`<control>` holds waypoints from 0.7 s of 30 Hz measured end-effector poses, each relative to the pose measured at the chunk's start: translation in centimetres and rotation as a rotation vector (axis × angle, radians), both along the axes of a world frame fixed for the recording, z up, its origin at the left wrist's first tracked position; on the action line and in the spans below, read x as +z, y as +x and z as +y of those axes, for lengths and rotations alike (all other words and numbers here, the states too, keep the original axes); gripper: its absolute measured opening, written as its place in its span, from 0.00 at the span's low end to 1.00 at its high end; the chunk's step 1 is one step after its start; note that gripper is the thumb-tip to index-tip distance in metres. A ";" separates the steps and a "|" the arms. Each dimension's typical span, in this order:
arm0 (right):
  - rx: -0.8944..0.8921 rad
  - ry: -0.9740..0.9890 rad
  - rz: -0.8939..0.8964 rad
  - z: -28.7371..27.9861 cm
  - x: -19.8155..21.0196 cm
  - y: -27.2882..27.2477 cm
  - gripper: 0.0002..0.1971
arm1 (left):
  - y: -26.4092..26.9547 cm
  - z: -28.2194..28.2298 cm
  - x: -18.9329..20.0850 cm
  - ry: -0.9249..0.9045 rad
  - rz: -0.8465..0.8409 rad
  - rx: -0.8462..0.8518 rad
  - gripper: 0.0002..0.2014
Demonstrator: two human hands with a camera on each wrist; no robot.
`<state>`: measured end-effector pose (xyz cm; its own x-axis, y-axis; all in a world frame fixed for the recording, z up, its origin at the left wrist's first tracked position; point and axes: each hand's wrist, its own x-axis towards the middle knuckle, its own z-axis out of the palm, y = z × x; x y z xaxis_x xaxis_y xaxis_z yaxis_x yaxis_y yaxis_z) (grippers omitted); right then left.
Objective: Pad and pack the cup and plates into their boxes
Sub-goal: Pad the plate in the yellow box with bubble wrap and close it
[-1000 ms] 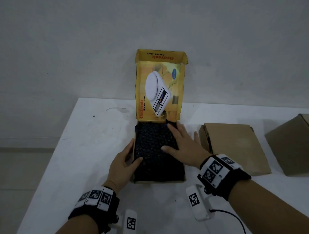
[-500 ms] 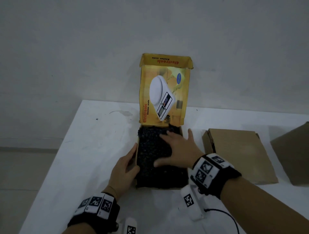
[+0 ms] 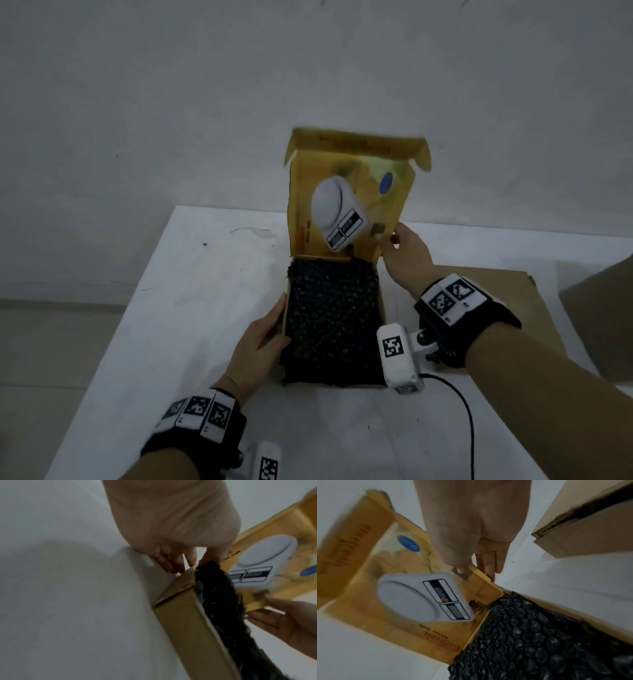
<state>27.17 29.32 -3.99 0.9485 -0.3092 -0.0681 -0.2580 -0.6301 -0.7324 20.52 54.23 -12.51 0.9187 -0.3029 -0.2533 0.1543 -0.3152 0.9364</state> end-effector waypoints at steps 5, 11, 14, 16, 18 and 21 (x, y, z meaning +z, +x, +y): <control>0.050 -0.086 0.092 -0.3 0.0 -2.0 0.17 | 1.8 -0.6 3.5 -0.159 0.272 0.170 0.24; 0.084 -0.027 0.185 -0.5 -2.0 -3.4 0.15 | 3.4 -1.7 6.1 -0.157 0.144 0.137 0.22; 0.079 0.021 0.132 -0.4 -1.4 -3.9 0.17 | 3.6 -2.4 6.8 -0.151 0.167 0.102 0.22; 0.110 0.083 0.144 -0.4 -1.2 -4.3 0.19 | 3.5 -2.7 7.0 -0.164 0.171 0.095 0.25; 0.099 0.204 0.184 -0.1 -1.3 -5.1 0.10 | 3.5 -2.7 6.8 -0.160 0.171 0.112 0.25; 0.123 0.338 0.206 -0.6 -2.2 -5.6 0.20 | 3.8 -1.8 6.5 -0.185 0.158 0.220 0.14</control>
<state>21.62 28.74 -6.19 0.9329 -0.1219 -0.3389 -0.3587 -0.3987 -0.8440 24.34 52.42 -6.01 0.9210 -0.1560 -0.3571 0.3477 -0.0848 0.9338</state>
